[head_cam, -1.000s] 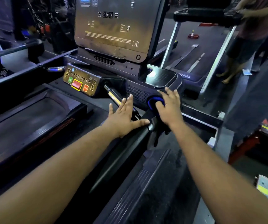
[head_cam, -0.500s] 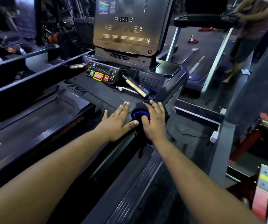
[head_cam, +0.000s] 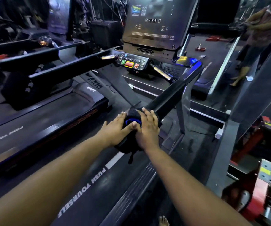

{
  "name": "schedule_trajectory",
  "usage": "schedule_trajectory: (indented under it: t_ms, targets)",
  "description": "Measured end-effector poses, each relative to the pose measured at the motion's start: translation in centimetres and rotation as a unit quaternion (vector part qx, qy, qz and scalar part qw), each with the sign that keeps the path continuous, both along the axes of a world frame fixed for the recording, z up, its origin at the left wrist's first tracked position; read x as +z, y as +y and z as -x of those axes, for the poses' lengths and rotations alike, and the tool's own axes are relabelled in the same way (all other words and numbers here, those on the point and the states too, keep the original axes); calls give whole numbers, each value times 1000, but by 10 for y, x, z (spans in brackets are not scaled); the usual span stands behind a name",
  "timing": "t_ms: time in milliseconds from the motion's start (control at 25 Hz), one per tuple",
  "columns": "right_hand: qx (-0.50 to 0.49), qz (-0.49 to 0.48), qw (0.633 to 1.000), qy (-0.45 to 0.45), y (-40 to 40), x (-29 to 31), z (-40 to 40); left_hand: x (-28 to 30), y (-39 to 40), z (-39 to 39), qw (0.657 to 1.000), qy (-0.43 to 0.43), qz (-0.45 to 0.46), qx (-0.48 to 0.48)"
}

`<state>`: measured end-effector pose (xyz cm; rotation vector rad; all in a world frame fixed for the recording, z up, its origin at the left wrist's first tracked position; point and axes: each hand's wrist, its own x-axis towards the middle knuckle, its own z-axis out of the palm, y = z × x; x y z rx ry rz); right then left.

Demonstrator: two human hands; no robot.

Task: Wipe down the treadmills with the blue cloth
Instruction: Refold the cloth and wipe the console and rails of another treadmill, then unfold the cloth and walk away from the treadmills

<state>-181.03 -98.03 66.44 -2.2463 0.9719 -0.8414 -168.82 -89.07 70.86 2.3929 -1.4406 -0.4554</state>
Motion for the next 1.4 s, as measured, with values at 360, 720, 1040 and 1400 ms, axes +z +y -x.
schedule_trajectory:
  t_ms: [360,720,1040,1400]
  targets:
    - [103,29,994,36,95,56,1,2,120,3,929,297,178,131]
    - [292,-120,947,62,158,88,-71,39,228,-1,790,376,390,286]
    - [384,-61,920,49,227,57,-126,11,334,-10,832,138,320,431]
    - [590,51,802,75,381,72,-168,34,512,-13,864,-11,91,495]
